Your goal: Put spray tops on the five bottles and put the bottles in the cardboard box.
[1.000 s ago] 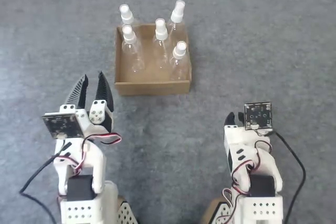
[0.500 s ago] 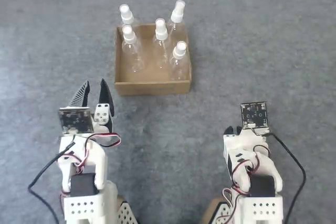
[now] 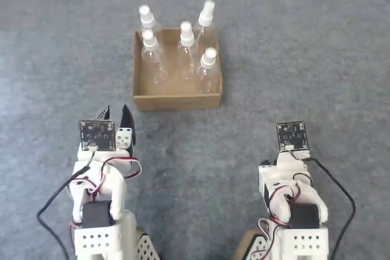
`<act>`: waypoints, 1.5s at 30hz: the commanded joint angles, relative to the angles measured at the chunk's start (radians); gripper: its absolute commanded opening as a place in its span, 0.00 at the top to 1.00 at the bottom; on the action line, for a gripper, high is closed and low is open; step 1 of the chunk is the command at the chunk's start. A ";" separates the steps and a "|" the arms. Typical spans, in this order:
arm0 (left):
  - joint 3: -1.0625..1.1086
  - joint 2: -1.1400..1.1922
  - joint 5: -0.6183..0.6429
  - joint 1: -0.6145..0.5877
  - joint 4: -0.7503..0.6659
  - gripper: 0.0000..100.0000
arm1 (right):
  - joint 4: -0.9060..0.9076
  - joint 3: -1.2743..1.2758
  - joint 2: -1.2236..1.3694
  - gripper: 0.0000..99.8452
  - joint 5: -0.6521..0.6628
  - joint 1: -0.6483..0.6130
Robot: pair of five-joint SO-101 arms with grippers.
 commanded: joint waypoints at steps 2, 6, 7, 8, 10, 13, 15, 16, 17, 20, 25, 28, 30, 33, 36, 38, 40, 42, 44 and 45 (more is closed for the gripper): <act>-0.013 -0.017 -0.011 0.005 0.071 0.88 | 0.016 0.021 -0.016 0.97 0.005 0.013; -0.013 -0.017 -0.011 0.025 0.133 0.88 | 0.087 0.021 -0.016 0.97 0.008 0.013; -0.013 -0.017 -0.011 0.043 0.169 0.88 | 0.087 0.021 -0.016 0.97 0.006 0.015; -0.013 -0.017 -0.011 0.066 0.213 0.88 | 0.087 0.021 -0.016 0.97 0.006 0.021; -0.013 -0.017 -0.012 0.103 0.305 0.88 | 0.087 0.021 -0.016 0.97 0.006 0.061; -0.013 -0.017 -0.012 0.117 0.408 0.88 | 0.087 0.021 -0.016 0.97 0.006 0.136; -0.013 -0.017 -0.012 0.117 0.462 0.88 | 0.087 0.021 -0.016 0.97 0.005 0.166; -0.013 -0.017 -0.012 0.117 0.488 0.88 | 0.087 0.021 -0.016 0.97 0.005 0.176; -0.013 -0.017 -0.011 0.117 0.516 0.88 | 0.087 0.021 -0.016 0.97 0.005 0.176; -0.013 -0.017 -0.009 0.117 0.557 0.88 | 0.085 0.021 -0.016 0.97 0.005 0.174; -0.013 -0.017 -0.005 0.115 0.555 0.88 | 0.085 0.021 -0.016 0.97 0.006 0.176; -0.013 -0.017 -0.005 0.124 0.555 0.88 | 0.085 0.021 -0.016 0.97 0.006 0.176; -0.013 -0.017 -0.006 0.121 0.555 0.88 | 0.085 0.021 -0.016 0.97 0.006 0.176; -0.013 -0.017 -0.006 0.120 0.555 0.88 | 0.085 0.021 -0.016 0.97 0.006 0.176; -0.013 -0.017 -0.006 0.120 0.555 0.88 | 0.085 0.021 -0.016 0.97 0.006 0.176; -0.013 -0.017 -0.006 0.120 0.555 0.88 | 0.085 0.021 -0.016 0.97 0.006 0.176; -0.013 -0.017 -0.006 0.118 0.555 0.88 | 0.085 0.021 -0.016 0.97 0.008 0.176; -0.013 -0.017 -0.006 0.118 0.555 0.88 | 0.085 0.021 -0.016 0.97 0.008 0.176; -0.013 -0.017 -0.006 0.118 0.555 0.88 | 0.085 0.021 -0.016 0.97 0.008 0.176; -0.013 -0.017 -0.006 0.118 0.555 0.88 | 0.085 0.021 -0.016 0.97 0.008 0.176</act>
